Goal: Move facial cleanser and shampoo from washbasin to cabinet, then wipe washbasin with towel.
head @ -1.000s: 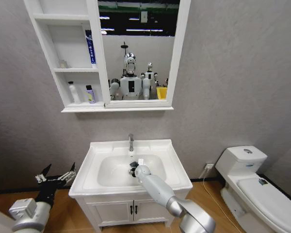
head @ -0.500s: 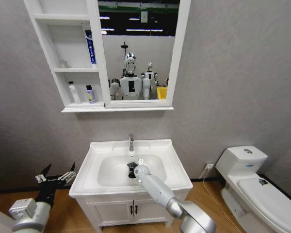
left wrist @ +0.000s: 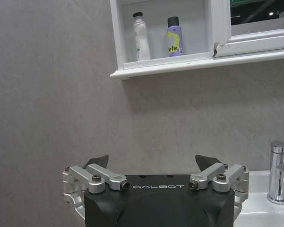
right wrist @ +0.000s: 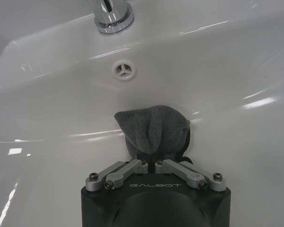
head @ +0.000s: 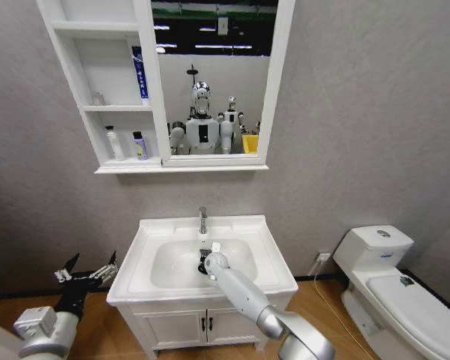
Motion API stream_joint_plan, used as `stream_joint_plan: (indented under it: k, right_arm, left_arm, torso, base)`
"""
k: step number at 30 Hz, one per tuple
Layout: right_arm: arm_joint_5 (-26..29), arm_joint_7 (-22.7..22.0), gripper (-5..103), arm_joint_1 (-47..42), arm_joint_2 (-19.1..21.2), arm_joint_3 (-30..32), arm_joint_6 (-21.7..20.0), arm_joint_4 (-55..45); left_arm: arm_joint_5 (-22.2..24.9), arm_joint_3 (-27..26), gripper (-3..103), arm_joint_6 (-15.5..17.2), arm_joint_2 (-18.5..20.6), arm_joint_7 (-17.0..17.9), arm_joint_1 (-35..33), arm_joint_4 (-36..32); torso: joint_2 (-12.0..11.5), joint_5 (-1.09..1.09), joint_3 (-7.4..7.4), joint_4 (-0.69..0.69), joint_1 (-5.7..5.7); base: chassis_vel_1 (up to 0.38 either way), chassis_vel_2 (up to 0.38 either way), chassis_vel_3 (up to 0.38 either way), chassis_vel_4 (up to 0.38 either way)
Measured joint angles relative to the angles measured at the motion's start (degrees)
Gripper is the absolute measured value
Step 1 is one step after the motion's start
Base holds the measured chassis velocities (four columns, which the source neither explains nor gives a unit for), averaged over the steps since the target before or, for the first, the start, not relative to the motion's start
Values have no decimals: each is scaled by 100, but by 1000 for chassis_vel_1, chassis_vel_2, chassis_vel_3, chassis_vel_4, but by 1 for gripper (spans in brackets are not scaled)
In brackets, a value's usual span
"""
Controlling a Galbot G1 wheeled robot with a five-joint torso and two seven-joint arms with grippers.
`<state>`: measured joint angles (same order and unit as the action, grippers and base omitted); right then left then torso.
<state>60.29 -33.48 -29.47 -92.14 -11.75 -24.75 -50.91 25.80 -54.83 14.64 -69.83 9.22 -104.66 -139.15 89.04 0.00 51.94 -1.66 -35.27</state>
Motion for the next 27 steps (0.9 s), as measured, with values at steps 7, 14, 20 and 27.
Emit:
stream_joint_plan:
  k: [7, 14, 20, 27]
  right_arm:
    - [-62, 467, 2, 59, -1, 93, 81, 397]
    - [-242, 454, 2, 127, 0, 149, 102, 632]
    - [-182, 107, 2, 58, 3, 91, 55, 297]
    - [48, -124, 2, -74, 355, 5, 54, -417]
  left_arm:
    - [0, 0, 100, 0, 0, 0, 0, 0]
    - [0, 0, 100, 0, 0, 0, 0, 0]
    - [0, 0, 100, 0, 0, 0, 0, 0]
    - [0, 0, 100, 0, 0, 0, 0, 0]
  torso:
    - [0, 0, 0, 1, 0]
    - [0, 1, 0, 0, 0]
    - [0, -1, 0, -1, 0]
    - [0, -1, 0, -3, 0]
  base:
    - [0, 0, 0, 0]
    - [0, 0, 0, 0]
    - [0, 0, 0, 0]
    - [0, 0, 0, 0]
